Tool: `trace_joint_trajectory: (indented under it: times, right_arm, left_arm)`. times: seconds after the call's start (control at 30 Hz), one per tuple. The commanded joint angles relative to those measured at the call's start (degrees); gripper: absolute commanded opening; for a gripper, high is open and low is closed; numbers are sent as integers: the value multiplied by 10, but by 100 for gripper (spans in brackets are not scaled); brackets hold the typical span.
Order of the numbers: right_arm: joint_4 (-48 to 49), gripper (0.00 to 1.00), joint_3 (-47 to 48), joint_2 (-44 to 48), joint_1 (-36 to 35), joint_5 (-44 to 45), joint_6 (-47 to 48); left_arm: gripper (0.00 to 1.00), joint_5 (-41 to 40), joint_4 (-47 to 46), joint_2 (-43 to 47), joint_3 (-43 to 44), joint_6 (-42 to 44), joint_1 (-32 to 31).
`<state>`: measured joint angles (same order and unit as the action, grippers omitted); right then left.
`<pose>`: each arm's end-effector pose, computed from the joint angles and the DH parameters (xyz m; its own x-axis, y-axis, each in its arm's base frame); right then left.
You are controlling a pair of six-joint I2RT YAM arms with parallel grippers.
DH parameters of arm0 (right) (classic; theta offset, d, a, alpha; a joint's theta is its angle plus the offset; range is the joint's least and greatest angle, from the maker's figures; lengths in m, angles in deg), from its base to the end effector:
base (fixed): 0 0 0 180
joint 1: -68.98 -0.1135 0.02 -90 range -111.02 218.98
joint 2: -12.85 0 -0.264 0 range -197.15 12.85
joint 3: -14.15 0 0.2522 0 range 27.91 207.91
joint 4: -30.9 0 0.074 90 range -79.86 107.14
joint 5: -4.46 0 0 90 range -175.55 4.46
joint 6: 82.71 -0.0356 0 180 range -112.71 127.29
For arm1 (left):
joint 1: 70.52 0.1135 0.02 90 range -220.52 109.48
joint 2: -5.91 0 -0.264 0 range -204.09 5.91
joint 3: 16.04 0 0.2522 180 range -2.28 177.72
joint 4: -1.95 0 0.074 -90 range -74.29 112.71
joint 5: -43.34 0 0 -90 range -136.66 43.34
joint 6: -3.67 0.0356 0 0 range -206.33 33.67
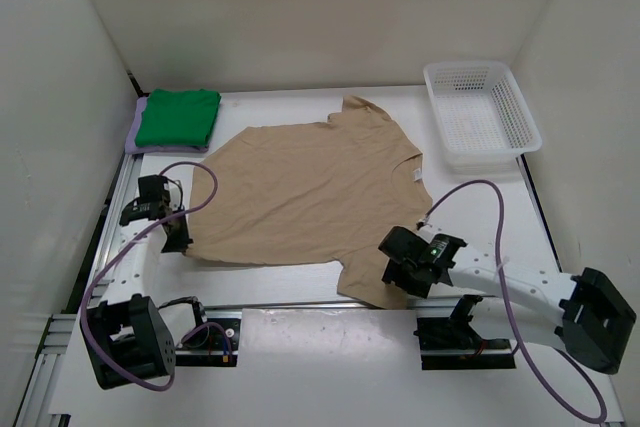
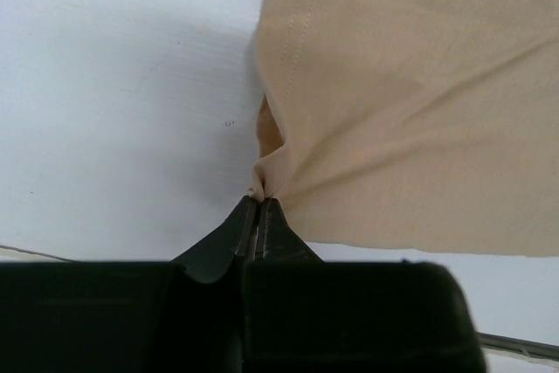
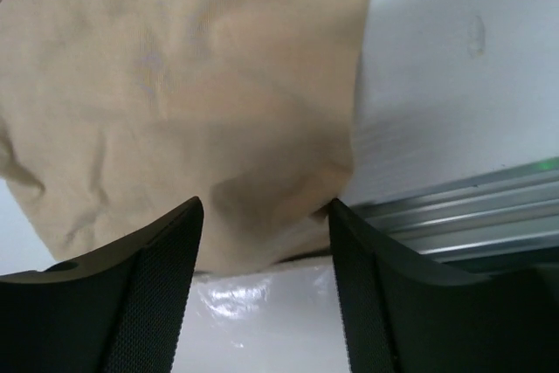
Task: Fold and stack the t-shirts
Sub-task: Flatten out the tshirt
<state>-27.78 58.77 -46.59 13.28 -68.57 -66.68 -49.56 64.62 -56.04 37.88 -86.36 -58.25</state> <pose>0.0989 0.1265 0.1727 -0.8637 0.3651 -0.3474 0.3140 0.9290 0.1957 0.1773 0.0404 0.2079 -0.9221 -0.2011 -0.3305 -0.2291 0.9722 0.0476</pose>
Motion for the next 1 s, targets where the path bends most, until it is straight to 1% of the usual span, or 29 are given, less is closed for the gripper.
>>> trace_joint_trajectory:
  times: [0.0,0.13,0.23,0.3,0.33,0.4,0.43,0.47,0.5,0.53,0.57,0.6,0.63,0.67,0.7,0.73,0.77,0.8,0.83,0.87,0.9,0.93,0.97]
  right_arm:
    - [44,58,17,-39,9,7,24]
    - [49,58,11,-66,26,-9,24]
    - [49,58,0,-66,38,-16,24]
    - [49,55,-7,-66,38,-24,24]
    - [49,46,-14,-66,38,-24,24]
    - [49,32,-21,-66,38,-40,24]
    - [49,12,-27,-66,38,-41,24]
    - [49,5,-27,-60,38,-41,24]
    - [49,0,-27,-60,45,-46,24]
    - [56,0,-27,-60,50,-46,30]
    - [72,0,-21,-60,79,-46,46]
    - [79,0,-7,-67,106,-46,102]
    - [84,0,50,-78,138,-46,141]
    - [85,0,94,-113,211,-46,182]
    - [72,0,152,-137,247,-55,263]
    - [55,0,220,-163,280,-55,299]
    - [31,0,385,-219,329,-55,328]
    - [-28,0,479,-246,348,-49,369]
    - [-55,0,663,-290,364,-42,384]
    - [-74,0,745,-307,383,-42,397]
    - [-90,0,814,-318,391,-42,407]
    - [-90,0,868,-323,398,-42,414]
    - [-90,0,932,-323,414,-42,414]
  left_arm:
    - [10,6,1,20,-4,0,4]
    - [10,6,7,25,-4,0,9]
    - [10,6,7,31,-4,0,9]
    - [10,6,12,36,-4,0,15]
    - [10,6,12,36,-4,0,15]
    - [10,6,12,36,-4,0,15]
    - [10,6,12,36,-4,0,15]
    - [10,6,12,36,-4,0,15]
    - [10,13,12,30,-4,0,20]
    - [10,23,12,19,3,0,21]
    - [10,32,5,10,12,0,21]
    - [10,52,5,-6,28,0,21]
    - [10,63,5,-58,94,0,21]
    - [10,71,13,-93,145,0,14]
    - [10,79,29,-132,209,0,14]
    - [10,84,52,-220,283,0,6]
    - [10,93,79,-265,461,0,6]
    - [10,110,132,-308,562,0,6]
    - [10,115,150,-383,662,0,6]
    - [10,115,159,-410,845,0,6]
    - [10,120,160,-431,918,0,6]
    - [10,126,132,-440,965,0,6]
    - [10,127,102,-427,983,0,-1]
